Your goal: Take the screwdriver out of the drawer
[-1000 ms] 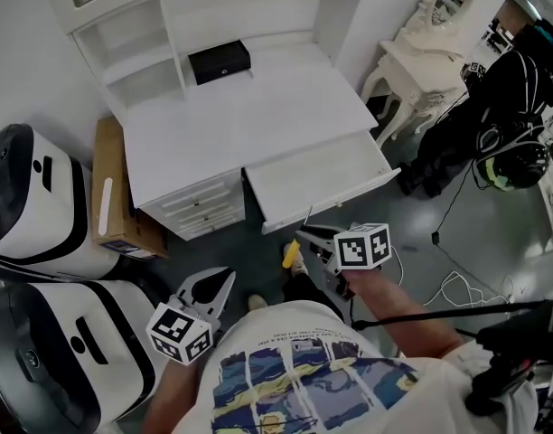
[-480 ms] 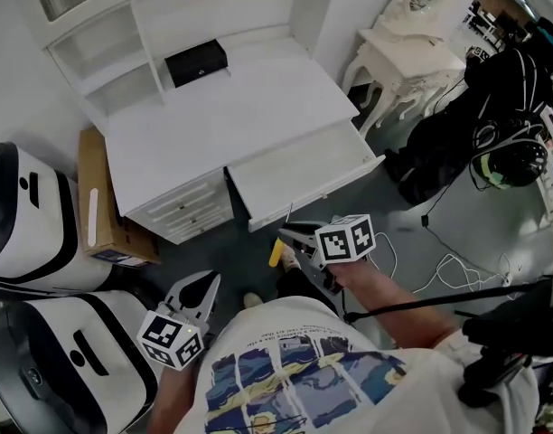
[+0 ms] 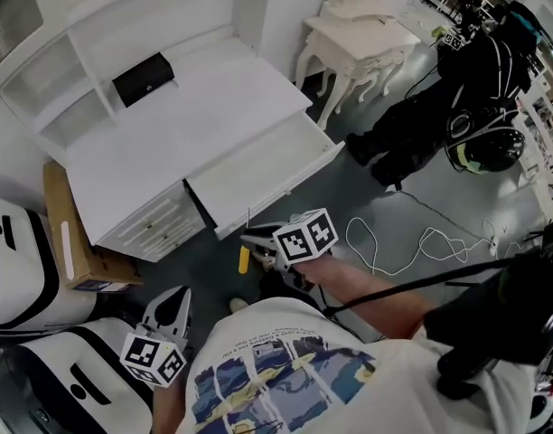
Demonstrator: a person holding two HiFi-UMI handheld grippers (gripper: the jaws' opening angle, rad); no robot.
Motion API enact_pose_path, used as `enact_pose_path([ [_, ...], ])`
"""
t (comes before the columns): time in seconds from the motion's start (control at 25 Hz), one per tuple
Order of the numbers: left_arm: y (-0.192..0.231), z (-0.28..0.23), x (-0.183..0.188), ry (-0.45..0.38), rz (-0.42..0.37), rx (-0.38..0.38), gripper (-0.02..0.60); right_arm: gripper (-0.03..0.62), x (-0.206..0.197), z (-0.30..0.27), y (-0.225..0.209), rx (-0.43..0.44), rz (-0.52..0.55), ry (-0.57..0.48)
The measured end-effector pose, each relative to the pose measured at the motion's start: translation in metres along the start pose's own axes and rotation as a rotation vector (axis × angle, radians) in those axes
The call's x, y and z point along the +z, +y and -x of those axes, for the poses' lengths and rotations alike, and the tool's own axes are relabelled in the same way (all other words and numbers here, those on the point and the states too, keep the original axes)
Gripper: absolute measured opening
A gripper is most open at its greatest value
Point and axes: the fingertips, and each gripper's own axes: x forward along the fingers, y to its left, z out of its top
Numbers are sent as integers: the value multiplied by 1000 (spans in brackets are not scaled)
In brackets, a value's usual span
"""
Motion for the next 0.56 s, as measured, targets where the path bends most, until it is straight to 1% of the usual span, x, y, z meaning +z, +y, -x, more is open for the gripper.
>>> enact_pose_path([
  [0.24,2,-8,-1,12,-12,-24,14,98,-2,-1,-11,-24,-12,0],
  [0.56,5,-16,-1,17,-12,-33,14,98,-1,-4,-16,-11,-25,-15],
])
